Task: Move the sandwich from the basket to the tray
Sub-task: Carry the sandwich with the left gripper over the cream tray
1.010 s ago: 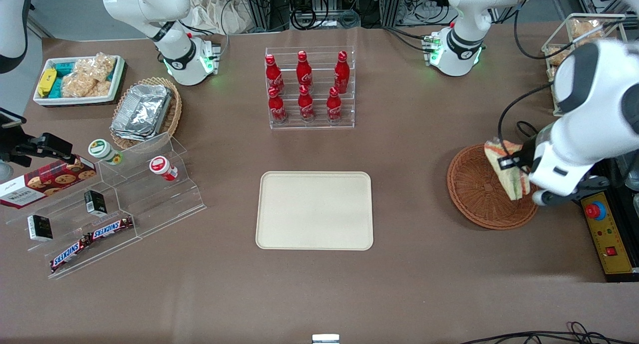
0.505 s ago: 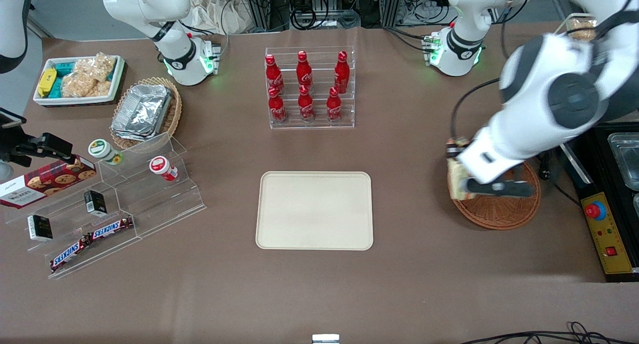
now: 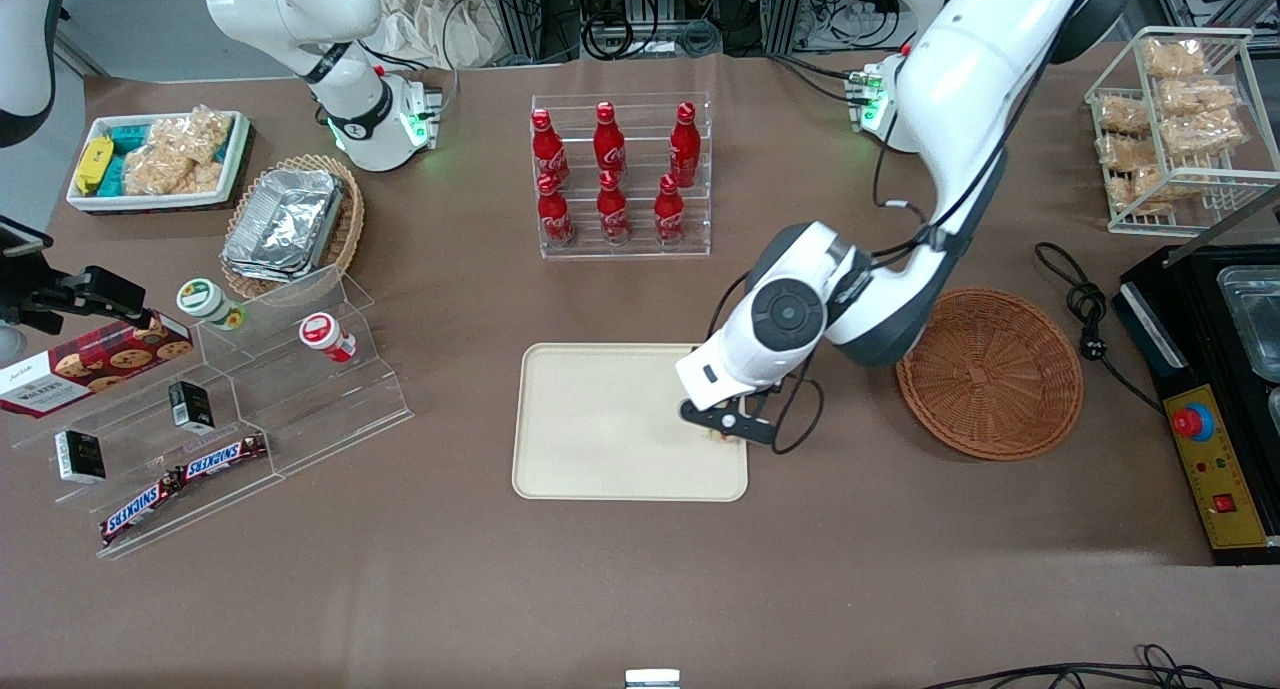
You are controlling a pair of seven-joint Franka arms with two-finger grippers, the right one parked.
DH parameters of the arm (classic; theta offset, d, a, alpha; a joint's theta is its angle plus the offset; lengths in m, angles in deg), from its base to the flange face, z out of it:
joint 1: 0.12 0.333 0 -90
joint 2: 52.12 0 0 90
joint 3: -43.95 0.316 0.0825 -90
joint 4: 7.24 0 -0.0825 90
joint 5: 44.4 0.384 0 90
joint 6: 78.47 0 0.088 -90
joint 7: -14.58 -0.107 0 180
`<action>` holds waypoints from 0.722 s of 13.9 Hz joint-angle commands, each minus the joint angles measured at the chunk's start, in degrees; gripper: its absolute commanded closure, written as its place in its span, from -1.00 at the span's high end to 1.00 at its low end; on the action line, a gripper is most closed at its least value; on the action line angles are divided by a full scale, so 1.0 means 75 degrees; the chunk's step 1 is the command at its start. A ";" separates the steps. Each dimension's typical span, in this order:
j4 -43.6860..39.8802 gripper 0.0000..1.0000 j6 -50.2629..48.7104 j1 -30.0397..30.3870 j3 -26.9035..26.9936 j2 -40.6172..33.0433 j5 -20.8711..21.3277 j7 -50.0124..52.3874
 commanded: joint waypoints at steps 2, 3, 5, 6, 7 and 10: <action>-0.0274 -1.00 0.0403 -0.0103 0.0179 0.0495 0.0122 0.0015; -0.0286 -1.00 0.0450 -0.0091 0.0191 0.0577 0.0122 0.0015; -0.0275 -0.58 0.0556 -0.0091 0.0331 0.0578 0.0111 0.0073; -0.0286 -0.05 0.0544 -0.0103 0.0331 0.0543 0.0110 0.0456; -0.0286 0.68 0.0532 -0.0103 0.0331 0.0508 0.0134 0.1040; -0.0286 0.97 0.0509 -0.0244 0.0355 0.0438 0.0134 0.1631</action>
